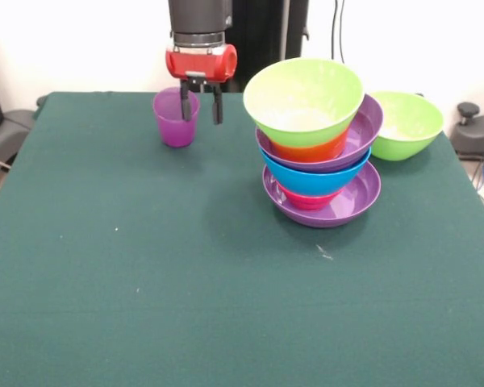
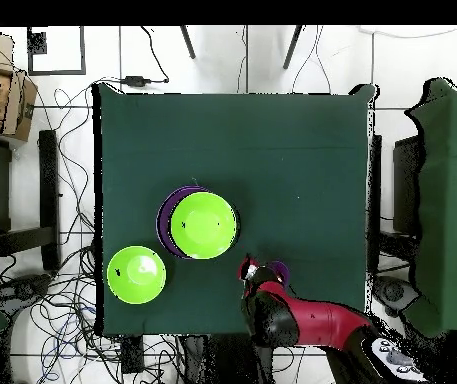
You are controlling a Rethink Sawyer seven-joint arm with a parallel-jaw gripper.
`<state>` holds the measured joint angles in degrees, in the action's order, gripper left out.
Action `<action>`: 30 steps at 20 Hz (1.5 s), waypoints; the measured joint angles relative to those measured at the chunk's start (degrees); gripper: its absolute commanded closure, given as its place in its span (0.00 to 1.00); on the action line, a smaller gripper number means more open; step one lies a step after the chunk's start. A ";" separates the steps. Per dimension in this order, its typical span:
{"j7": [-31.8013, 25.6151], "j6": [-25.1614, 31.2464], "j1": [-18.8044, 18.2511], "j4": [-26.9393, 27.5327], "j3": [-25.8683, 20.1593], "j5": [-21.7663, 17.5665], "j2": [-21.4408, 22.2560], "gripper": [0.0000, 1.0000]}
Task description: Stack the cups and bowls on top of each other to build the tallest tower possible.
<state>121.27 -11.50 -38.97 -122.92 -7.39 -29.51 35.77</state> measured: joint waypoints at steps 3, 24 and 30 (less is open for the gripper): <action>0.01 -3.05 0.00 0.88 0.33 0.00 -1.96 0.00; 0.01 1.81 -0.51 -2.89 1.72 -0.64 -0.96 0.00; 0.01 8.37 -2.52 -6.49 -1.17 0.96 7.64 0.00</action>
<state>121.28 -3.12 -41.49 -129.41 -8.56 -28.55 43.41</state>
